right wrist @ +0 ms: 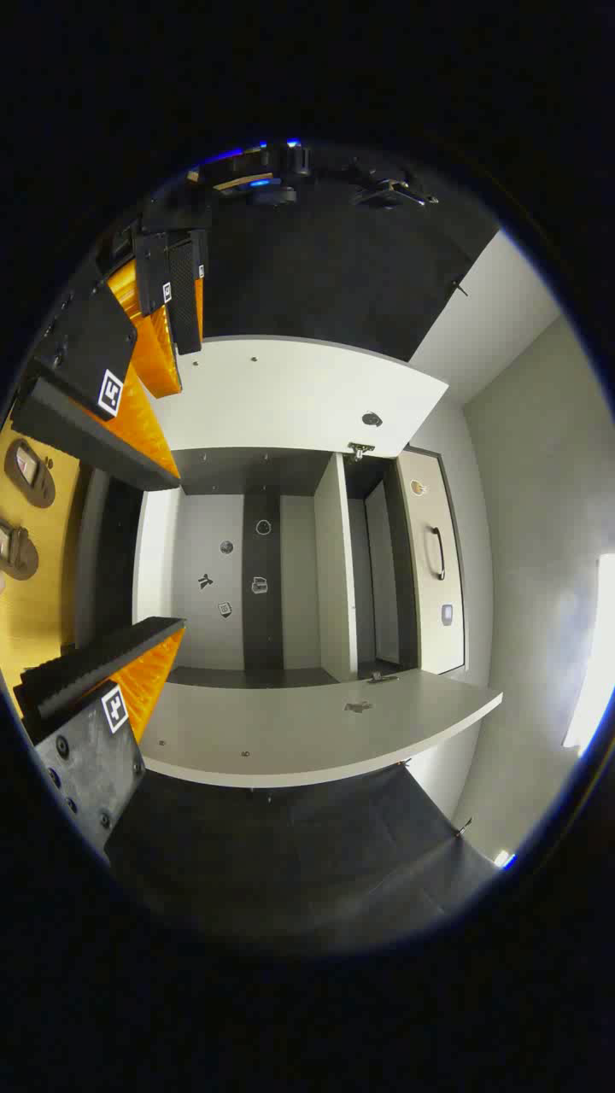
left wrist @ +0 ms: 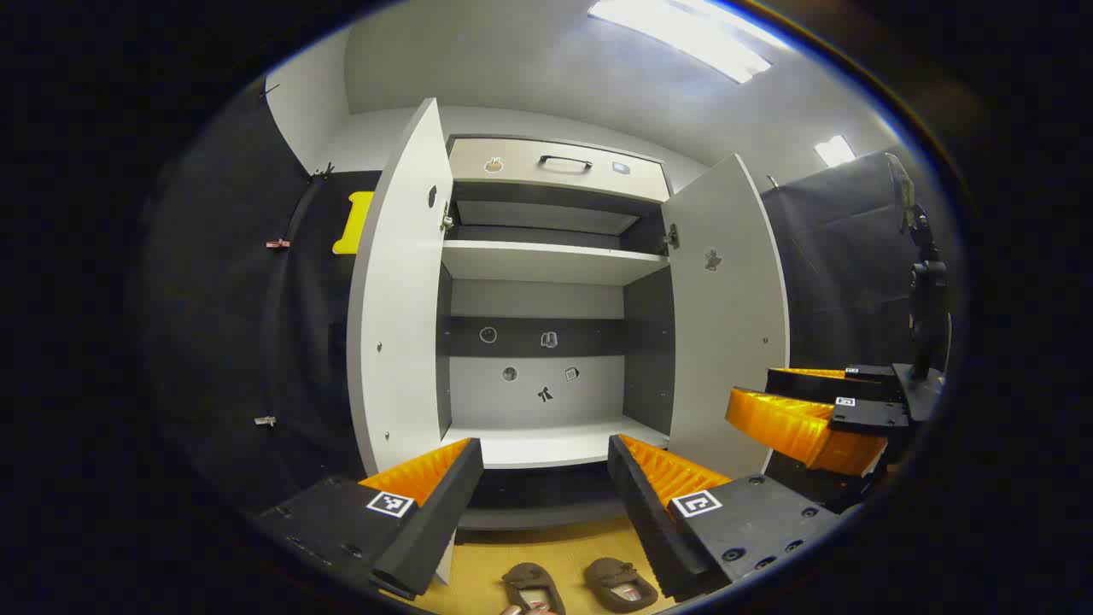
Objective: Grab one shoe with the right hand and put it into the shoe cabinet, grab the other shoe with the left hand and put it into the shoe cabinet; then close the right door with the right hand and the left door with the left hand.
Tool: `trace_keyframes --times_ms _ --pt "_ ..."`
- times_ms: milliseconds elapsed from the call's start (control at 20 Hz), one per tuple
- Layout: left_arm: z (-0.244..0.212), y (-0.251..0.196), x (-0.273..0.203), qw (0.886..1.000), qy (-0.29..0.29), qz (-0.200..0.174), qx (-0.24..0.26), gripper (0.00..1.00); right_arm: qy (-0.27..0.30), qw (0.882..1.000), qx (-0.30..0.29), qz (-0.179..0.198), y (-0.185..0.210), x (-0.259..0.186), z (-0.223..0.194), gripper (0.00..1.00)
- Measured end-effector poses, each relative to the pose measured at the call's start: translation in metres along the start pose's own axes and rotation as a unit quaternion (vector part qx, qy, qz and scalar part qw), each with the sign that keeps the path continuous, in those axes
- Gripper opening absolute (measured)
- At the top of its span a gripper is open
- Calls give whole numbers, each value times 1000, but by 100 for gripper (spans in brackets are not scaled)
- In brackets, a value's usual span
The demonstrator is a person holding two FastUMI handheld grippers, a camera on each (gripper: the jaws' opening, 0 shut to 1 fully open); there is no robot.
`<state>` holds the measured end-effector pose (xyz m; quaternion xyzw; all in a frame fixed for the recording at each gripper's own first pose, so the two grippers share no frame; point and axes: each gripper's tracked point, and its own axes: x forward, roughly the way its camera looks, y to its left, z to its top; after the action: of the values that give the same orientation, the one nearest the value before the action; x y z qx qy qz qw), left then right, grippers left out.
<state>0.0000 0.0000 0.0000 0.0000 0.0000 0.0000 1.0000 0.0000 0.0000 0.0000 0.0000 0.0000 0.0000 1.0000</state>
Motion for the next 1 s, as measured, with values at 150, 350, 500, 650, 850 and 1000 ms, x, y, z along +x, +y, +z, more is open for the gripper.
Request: trace_keyframes --times_ms 150,350,500,650,850,1000 --pt "-4 5 2 1000 -4 -9 5 94 -4 1000 11 -2 3 1 1 98" --pt "-3 2 8 1000 -11 -20 14 94 -5 1000 3 3 7 5 -1 98" --pt "-6 0 12 999 -9 -30 9 94 -5 1000 -6 5 11 9 -3 98" --pt "-12 2 14 999 -2 -30 9 94 -2 1000 -12 2 11 10 -7 98" --pt "-16 5 16 999 2 -34 8 94 0 1000 -4 -8 8 11 -10 98" --pt "-17 8 15 999 1 -41 7 94 6 1000 -2 -20 5 11 -17 98"
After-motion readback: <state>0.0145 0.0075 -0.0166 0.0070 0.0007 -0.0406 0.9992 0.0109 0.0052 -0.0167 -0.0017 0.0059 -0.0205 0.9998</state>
